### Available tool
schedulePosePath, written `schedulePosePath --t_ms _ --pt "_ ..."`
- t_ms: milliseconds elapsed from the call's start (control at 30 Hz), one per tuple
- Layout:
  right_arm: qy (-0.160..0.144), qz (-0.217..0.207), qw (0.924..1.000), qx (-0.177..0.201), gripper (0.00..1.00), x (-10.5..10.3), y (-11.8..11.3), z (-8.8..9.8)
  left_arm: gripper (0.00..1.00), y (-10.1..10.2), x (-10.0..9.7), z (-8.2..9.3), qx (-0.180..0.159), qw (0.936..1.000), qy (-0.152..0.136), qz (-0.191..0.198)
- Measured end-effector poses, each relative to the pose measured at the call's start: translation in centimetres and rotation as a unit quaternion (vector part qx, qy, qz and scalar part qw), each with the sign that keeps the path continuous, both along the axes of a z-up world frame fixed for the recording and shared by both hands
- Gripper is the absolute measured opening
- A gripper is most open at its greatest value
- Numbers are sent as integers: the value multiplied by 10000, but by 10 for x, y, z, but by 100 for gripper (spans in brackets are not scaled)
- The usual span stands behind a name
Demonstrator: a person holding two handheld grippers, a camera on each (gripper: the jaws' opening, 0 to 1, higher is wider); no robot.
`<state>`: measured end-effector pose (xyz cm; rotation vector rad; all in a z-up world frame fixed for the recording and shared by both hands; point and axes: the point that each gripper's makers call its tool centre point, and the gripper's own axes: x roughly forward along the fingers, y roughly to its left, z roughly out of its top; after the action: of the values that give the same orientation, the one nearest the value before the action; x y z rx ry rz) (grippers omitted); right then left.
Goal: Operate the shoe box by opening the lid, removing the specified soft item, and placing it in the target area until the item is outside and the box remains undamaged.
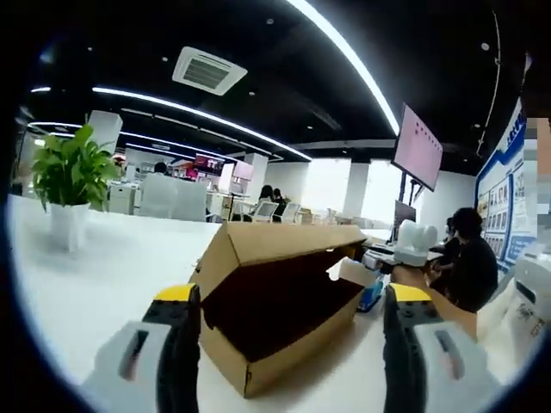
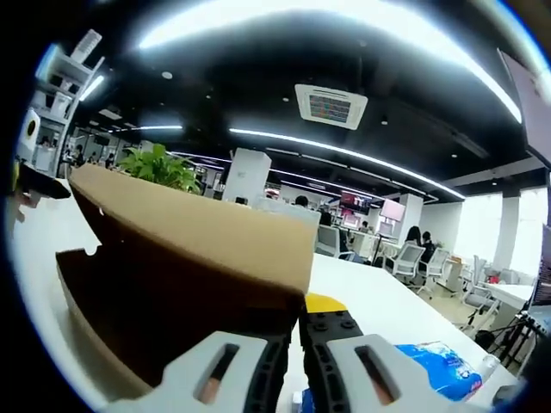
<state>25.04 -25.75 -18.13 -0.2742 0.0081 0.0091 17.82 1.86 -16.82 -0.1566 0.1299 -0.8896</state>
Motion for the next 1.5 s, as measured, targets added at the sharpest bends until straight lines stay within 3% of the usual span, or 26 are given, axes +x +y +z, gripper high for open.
schedulePosePath --t_ms 67,300,467,1100,1400,1500 --pt "47 -6 9999 -96 0 0 0 -2 92 2 6 -3 318 9992 -159 198" --pt "80 -15 9999 -116 0 -5 0 -7 92 -3 9 4 130 9997 -114 195" --pt "85 -73 9992 -382 1 -7 3 -10 92 -8 11 6 169 9997 -120 155" --pt "262 88 9986 -443 1 -11 9 -22 95 -22 16 -5 706 9971 -190 195" --pt "342 262 9980 -471 2 -11 12 -28 95 -21 20 -6 679 9974 -44 223" --pt "341 292 9979 -460 2 -11 13 -30 83 -11 29 -3 355 9980 74 521"
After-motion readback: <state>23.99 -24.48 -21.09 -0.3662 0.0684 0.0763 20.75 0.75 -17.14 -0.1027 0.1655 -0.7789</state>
